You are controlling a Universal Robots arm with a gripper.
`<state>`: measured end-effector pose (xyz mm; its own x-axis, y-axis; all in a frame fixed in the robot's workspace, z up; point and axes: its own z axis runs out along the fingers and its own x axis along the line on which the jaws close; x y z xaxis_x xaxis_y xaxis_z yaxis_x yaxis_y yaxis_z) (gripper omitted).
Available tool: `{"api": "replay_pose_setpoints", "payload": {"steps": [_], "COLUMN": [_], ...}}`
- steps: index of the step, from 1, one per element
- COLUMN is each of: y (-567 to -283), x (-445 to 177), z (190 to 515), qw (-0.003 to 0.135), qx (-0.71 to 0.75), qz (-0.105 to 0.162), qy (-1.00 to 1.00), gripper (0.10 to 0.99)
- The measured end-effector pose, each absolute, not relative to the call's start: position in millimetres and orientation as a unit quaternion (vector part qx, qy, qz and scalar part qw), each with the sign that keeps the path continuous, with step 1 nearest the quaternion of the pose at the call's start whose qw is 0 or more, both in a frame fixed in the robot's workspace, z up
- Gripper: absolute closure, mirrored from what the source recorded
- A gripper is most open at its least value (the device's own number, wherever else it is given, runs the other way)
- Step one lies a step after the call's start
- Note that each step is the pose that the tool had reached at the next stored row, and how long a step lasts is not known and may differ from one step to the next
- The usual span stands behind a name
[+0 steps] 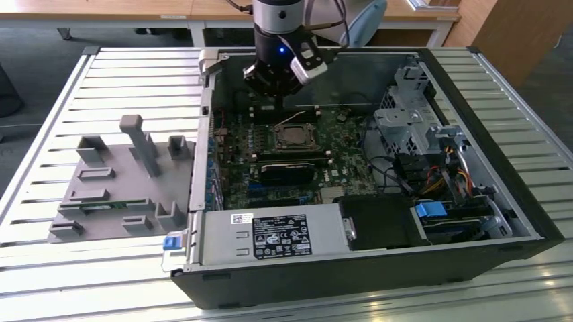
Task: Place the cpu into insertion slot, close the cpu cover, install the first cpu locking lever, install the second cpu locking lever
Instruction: 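Install the first cpu locking lever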
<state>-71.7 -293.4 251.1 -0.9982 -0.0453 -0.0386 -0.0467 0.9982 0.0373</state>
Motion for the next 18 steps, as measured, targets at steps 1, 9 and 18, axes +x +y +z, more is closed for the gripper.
{"api": "replay_pose_setpoints", "payload": {"steps": [1, 9, 18], "y": [-293, -293, -293], "x": [-71, -67, -59], "z": [251, 244, 234], "qw": [0.019, 0.02, 0.02], "qx": [-0.023, -0.015, -0.015], "qz": [0.019, 0.032, 0.032], "qy": [0.999, 0.999, 0.999], "gripper": [0.98, 0.98, 0.98]}}
